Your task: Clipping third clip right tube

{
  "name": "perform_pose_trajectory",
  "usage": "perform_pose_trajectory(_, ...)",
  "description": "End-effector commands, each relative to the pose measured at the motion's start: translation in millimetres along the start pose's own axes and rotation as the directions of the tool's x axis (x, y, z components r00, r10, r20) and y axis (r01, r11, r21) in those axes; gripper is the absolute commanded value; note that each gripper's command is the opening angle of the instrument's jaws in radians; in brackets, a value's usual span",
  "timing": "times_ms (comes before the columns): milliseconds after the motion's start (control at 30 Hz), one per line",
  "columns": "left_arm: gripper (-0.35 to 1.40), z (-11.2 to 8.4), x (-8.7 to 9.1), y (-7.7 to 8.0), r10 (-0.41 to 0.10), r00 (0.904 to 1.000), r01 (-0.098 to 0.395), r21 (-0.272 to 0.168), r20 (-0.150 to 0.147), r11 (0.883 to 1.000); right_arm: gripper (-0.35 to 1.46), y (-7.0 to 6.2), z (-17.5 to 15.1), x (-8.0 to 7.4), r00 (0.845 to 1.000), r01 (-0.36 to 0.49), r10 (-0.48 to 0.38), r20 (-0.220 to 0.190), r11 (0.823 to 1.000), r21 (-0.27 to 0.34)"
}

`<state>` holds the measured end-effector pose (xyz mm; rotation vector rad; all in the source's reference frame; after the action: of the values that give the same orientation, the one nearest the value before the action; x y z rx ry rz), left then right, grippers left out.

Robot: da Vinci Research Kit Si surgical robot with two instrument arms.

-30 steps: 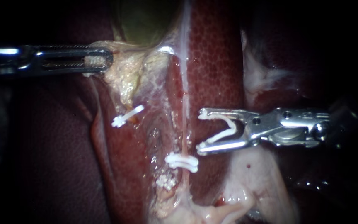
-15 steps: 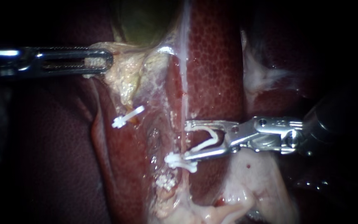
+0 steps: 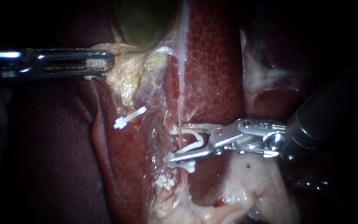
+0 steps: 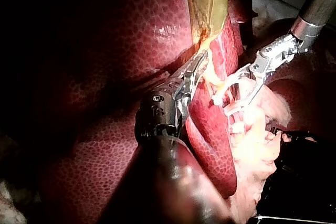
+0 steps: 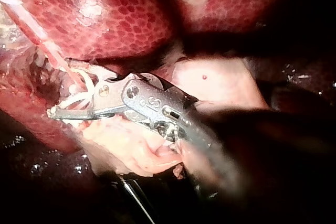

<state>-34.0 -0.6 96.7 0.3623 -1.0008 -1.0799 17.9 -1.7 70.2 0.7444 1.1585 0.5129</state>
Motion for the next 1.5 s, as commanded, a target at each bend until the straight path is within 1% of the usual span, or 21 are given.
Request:
perform_pose_trajectory(33, -0.35, 0.0, 0.0, 0.0, 0.0, 1.0, 0.0, 0.0, 0.0, 1.0, 0.58, 0.1, 0.1, 0.0, 1.0, -0.006, 0.006, -0.002, 1.0, 0.004)
perform_pose_trajectory(233, -0.35, 0.0, 0.0, -0.1, 0.0, 1.0, 0.0, -0.001, 0.0, 1.0, 0.53, 0.2, 0.4, 0.2, 0.999, -0.032, 0.032, -0.002, 0.999, 0.031)
perform_pose_trajectory(533, -0.35, 0.1, 0.0, -0.2, 0.0, 1.0, 0.0, -0.002, 0.001, 1.0, 0.42, 1.0, 0.3, 0.1, 0.998, -0.067, 0.067, -0.005, 0.997, 0.03)
perform_pose_trajectory(1067, -0.35, 0.1, 0.1, -0.2, 0.0, 1.0, 0.0, -0.002, 0.001, 1.0, 0.24, 1.7, -0.2, -0.4, 0.994, -0.113, 0.113, -0.009, 0.993, 0.036)
perform_pose_trajectory(1267, -0.35, 0.2, 0.1, -0.2, 0.0, 1.0, 0.0, -0.003, 0.001, 1.0, 0.15, 1.7, -0.2, -0.5, 0.991, -0.13, 0.13, -0.008, 0.991, 0.036)
perform_pose_trajectory(1500, -0.35, 0.2, 0.2, -0.2, 0.0, 1.0, 0.0, -0.006, 0.002, 1.0, 0.0, 1.8, -0.4, -0.6, 0.987, -0.159, 0.159, -0.008, 0.987, 0.037)
